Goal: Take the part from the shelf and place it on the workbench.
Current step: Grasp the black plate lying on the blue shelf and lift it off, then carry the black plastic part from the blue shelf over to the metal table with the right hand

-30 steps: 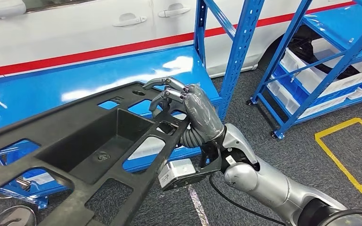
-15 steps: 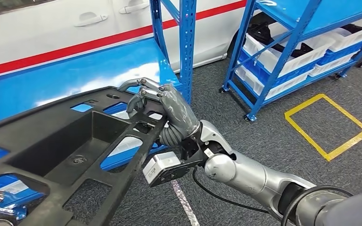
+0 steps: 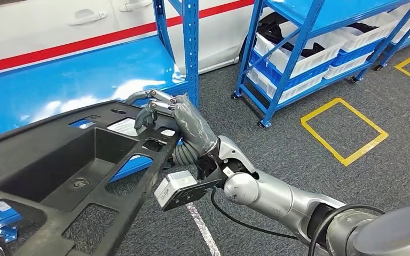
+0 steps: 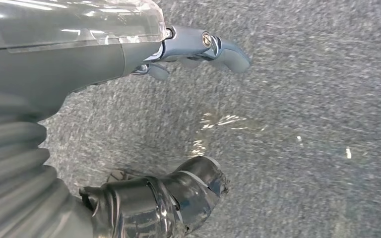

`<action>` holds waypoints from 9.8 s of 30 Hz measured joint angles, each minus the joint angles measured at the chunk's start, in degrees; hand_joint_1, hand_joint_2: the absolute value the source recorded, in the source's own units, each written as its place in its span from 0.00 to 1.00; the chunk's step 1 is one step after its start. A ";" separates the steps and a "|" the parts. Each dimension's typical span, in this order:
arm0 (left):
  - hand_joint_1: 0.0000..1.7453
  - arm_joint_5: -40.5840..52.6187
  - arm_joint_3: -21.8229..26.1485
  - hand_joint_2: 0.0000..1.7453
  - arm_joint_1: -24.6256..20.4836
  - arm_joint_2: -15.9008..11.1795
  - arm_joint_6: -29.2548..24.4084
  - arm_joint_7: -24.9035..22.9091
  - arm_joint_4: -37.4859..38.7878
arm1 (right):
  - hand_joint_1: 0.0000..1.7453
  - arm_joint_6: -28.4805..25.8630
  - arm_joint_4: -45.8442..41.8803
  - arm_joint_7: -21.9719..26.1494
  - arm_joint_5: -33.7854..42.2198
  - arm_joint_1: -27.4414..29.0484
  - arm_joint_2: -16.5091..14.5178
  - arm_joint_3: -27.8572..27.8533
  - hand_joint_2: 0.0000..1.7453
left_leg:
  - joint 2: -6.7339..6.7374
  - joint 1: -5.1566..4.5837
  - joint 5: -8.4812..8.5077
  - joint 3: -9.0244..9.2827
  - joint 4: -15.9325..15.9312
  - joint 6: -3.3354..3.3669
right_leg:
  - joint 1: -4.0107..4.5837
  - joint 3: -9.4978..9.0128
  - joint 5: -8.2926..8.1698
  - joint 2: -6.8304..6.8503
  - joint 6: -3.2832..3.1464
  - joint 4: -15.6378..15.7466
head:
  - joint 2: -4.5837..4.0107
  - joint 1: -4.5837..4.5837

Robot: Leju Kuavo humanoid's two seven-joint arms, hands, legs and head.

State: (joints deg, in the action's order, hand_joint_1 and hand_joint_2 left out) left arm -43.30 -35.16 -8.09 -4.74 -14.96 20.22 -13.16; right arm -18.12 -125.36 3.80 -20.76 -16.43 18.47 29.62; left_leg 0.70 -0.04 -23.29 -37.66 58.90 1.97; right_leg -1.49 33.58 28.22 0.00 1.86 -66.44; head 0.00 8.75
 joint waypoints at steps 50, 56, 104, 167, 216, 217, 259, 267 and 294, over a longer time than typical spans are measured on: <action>0.00 0.48 1.12 1.00 1.79 -0.04 -3.20 -4.41 0.33 | 1.00 -0.37 0.13 -1.01 1.37 0.71 -0.80 -0.16 1.00 | 0.96 0.34 -2.98 4.96 -1.67 -1.50 | -0.54 0.74 -3.49 6.21 -0.20 7.42 | 0.00 7.19; 0.00 1.42 1.11 1.00 0.99 0.93 -3.62 -5.29 0.33 | 1.00 -0.60 -0.17 -0.71 3.51 1.76 -0.85 -0.13 1.00 | -2.22 0.29 -1.13 4.68 -2.72 0.33 | -0.02 6.87 4.83 0.17 -0.38 -7.52 | -0.02 10.13; 0.00 3.16 0.77 1.00 1.86 -0.01 -0.79 -6.32 0.59 | 1.00 -0.38 -2.46 2.99 10.83 8.59 -2.91 -0.50 1.00 | -0.56 0.58 -5.22 -4.54 12.44 -2.99 | -0.27 -1.18 -0.26 3.67 -2.06 6.12 | -1.22 17.32; 0.00 0.08 0.24 1.00 1.25 0.28 -4.34 -8.23 0.63 | 1.00 2.82 1.62 14.32 30.74 9.63 -5.60 -3.59 1.00 | 2.20 -0.04 -1.13 -0.71 3.74 -1.37 | 0.62 -2.69 0.61 5.30 -1.77 7.21 | -3.22 31.69; 0.00 -2.37 0.24 1.00 -13.69 3.39 -13.98 -20.36 0.79 | 1.00 8.74 11.37 15.39 37.33 0.41 -9.25 1.13 1.00 | -8.73 0.27 -1.55 0.83 0.70 -0.24 | -0.45 2.02 -2.51 -4.54 0.14 6.34 | -3.70 33.35; 0.00 -2.37 0.25 1.00 -13.56 3.29 -13.91 -20.40 0.80 | 1.00 8.83 11.40 15.38 37.35 0.31 -9.25 1.25 1.00 | -9.12 0.37 -1.50 0.68 0.54 -0.56 | -0.46 1.86 -2.59 -3.82 -0.21 6.53 | -3.70 33.32; 0.00 -2.49 0.26 1.00 -13.38 3.40 -13.54 -20.01 0.79 | 1.00 5.21 15.70 19.11 40.07 -0.69 -11.29 2.37 1.00 | -0.42 0.79 -0.98 -0.59 2.17 -2.07 | 0.24 -0.53 -1.20 2.34 -1.26 7.62 | -3.37 27.09; 0.00 -2.17 0.24 1.00 -14.91 4.16 -14.39 -21.52 0.79 | 1.00 5.38 15.60 19.67 41.95 1.39 -11.41 -0.61 1.00 | -0.55 0.65 -1.76 1.68 -0.39 0.71 | 0.12 3.73 3.68 0.46 0.76 -1.62 | -1.77 14.80; 0.00 -3.18 0.24 1.00 -15.59 5.41 -15.53 -21.76 0.78 | 1.00 4.91 16.70 19.73 43.19 2.42 -11.65 -1.77 1.00 | -1.08 0.11 -1.59 0.59 0.27 -0.15 | 0.52 -1.49 0.73 0.19 -0.26 7.33 | -0.61 7.51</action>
State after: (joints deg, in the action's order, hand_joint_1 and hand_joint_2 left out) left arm -46.48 -34.93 -23.68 0.67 -30.50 -1.55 -12.38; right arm -13.21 -108.65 23.53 22.43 -14.01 6.82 27.85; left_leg -0.38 0.06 -24.89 -37.07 59.17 1.82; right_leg -0.97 32.09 28.96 0.19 1.60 -59.11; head -0.61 16.27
